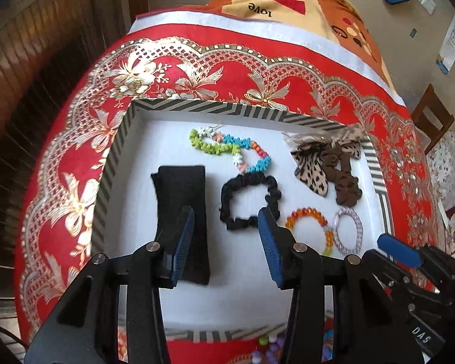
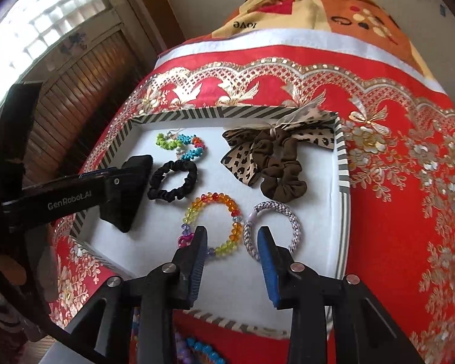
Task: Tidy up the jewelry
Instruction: 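Move left gripper to multicolour bead bracelet while right nears blue bead bracelet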
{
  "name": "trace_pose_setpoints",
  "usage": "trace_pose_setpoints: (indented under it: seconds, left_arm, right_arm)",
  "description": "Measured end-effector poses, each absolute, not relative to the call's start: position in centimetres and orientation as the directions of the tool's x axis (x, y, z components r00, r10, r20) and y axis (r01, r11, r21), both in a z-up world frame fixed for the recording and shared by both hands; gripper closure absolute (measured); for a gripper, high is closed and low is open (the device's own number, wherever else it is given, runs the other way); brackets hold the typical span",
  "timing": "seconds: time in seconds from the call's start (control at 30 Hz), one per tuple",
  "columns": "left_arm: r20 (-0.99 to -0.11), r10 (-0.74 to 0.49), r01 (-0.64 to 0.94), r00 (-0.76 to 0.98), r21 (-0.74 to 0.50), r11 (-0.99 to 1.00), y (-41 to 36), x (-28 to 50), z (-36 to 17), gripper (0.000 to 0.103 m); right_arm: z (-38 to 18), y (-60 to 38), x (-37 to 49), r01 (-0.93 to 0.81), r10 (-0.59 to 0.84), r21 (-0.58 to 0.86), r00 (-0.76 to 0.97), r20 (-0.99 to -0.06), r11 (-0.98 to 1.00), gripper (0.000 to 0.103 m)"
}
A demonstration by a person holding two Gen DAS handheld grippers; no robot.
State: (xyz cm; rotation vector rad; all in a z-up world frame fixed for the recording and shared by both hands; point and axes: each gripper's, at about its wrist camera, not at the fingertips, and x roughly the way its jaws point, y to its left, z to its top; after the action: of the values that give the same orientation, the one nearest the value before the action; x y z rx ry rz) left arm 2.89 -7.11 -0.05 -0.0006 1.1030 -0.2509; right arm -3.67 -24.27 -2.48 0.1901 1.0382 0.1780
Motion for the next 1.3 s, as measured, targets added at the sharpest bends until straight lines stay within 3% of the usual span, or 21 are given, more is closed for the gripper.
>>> trace_pose_setpoints:
  seconds: [1.3]
  left_arm:
    - [-0.857, -0.206, 0.231, 0.472, -0.105, 0.967, -1.8, -15.2, 2.2, 0.060]
  right_arm:
    - [0.6, -19.3, -20.7, -0.029, 0.202, 0.227, 0.572, -0.795, 0.974, 0.063]
